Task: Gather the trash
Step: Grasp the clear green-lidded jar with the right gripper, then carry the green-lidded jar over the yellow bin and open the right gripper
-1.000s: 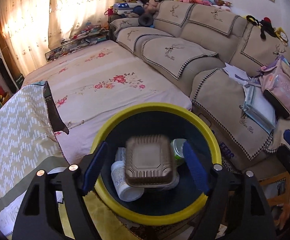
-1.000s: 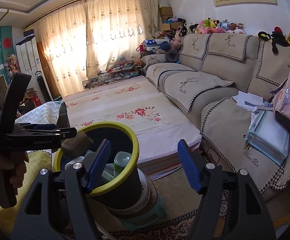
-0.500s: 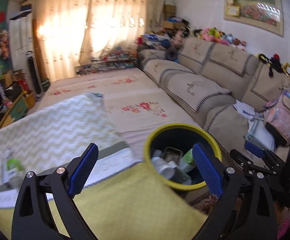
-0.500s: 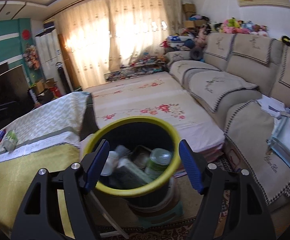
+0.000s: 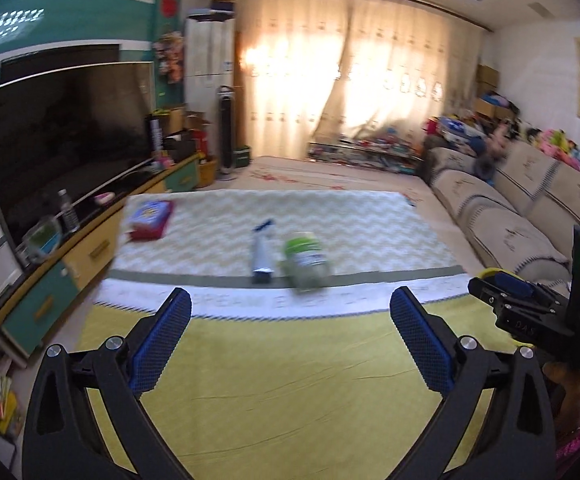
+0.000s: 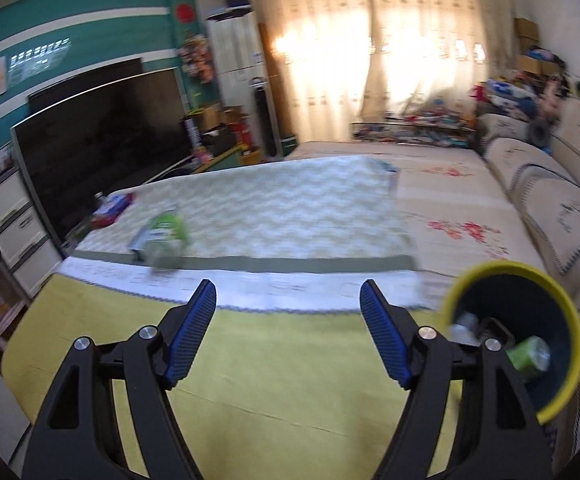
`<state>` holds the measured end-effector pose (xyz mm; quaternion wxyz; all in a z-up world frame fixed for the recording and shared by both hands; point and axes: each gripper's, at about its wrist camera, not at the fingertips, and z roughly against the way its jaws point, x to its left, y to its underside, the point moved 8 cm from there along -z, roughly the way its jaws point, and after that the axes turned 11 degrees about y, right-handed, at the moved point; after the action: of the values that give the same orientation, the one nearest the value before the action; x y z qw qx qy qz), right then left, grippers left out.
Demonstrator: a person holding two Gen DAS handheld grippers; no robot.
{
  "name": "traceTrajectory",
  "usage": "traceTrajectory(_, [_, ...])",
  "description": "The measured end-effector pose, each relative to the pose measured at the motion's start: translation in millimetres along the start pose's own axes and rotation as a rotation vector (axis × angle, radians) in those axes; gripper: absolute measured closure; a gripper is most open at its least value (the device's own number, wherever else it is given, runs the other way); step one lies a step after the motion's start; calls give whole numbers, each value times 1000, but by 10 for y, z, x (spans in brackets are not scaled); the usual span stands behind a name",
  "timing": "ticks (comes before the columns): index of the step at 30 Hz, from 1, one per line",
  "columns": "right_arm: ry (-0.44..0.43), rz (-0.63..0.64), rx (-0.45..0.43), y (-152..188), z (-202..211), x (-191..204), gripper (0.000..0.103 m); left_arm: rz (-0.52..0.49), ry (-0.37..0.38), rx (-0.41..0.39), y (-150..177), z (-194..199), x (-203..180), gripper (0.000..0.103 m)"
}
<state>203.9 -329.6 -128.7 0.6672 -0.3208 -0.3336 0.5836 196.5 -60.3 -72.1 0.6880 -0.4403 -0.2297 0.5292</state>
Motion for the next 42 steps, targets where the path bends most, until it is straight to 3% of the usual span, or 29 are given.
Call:
traceTrajectory(6, [-114,85,50,-177,-335,952,33,83,-52,-26,191,237,629,5])
traceTrajectory(10, [-137,112,106,-172,-633,1376,33,108,-33,-19,259,215,617,5])
traceTrajectory(15, [-87,143,156,-185,-983,1600,34,109,-10,-18,278,152,578,5])
traceTrajectory(23, [-48,160,239,-138,-1388,1703,44,107,2,-15,278,99,515,5])
traceTrajectory(27, [-42,179,257,-80,-1447,1705,56,102,6,-8,288,62,470,5])
traceTrajectory(37, [-99,132,83,-320,-653,1243,57,100,20,10,309,-36,403,5])
traceTrajectory(42, [-128,108,65,-264,-379,1004,57,85,31,14,315,-57,333,5])
